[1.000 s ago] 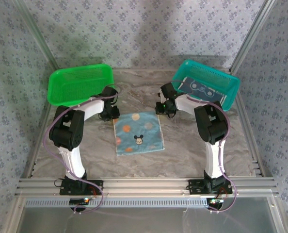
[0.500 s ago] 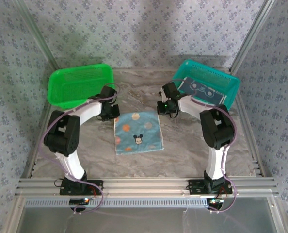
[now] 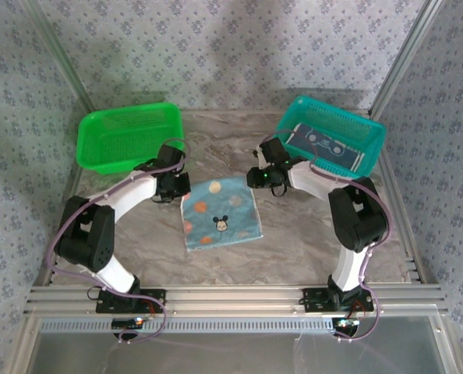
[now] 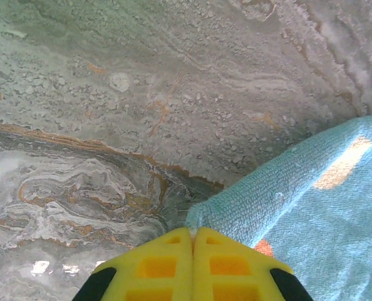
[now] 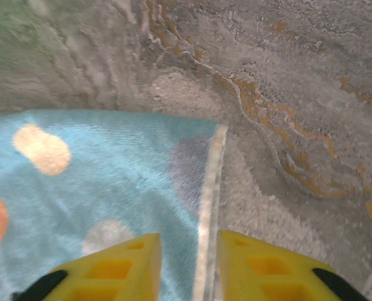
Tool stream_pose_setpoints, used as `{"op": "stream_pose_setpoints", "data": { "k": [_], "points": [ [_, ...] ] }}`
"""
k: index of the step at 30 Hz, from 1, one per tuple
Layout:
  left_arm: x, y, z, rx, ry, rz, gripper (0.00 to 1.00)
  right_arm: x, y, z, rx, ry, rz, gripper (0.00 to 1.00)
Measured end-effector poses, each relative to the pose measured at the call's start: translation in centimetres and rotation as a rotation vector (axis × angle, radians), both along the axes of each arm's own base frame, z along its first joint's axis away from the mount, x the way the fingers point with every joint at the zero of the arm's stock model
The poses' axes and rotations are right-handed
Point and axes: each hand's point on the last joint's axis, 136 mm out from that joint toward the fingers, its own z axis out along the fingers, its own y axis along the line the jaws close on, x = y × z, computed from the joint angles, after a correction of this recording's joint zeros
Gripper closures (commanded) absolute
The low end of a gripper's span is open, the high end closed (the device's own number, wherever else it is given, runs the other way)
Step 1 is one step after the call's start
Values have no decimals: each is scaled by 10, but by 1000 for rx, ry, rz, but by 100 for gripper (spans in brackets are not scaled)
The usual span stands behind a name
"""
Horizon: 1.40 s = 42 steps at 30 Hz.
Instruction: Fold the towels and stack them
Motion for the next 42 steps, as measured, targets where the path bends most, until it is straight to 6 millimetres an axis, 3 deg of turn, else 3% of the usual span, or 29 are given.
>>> {"op": "stream_pose_setpoints", "data": {
  "k": [7, 16, 20, 25, 30, 36, 42],
  "points": [
    [2, 1, -12, 17, 19, 0, 100, 26, 12, -28, -32, 24, -10, 59],
    [2, 1, -16, 21, 24, -3, 100, 48, 21, -41, -53, 17, -10, 60],
    [4, 0, -15, 19, 19, -3, 100, 49, 20, -43, -66, 20, -4, 69],
    [5, 0, -15, 17, 16, -3, 100, 49, 14, -46, -87, 21, -5, 99],
    [6, -1, -17, 19, 21, -4, 100, 49, 15, -45, -88, 18, 4, 100],
    [9, -2, -13, 15, 12, -4, 100, 37, 7, -34, -84, 10, 1, 100],
    [7, -2, 14, -6, -43, -4, 100, 20, -1, 14, -36, -80, -3, 100]
  ]
}}
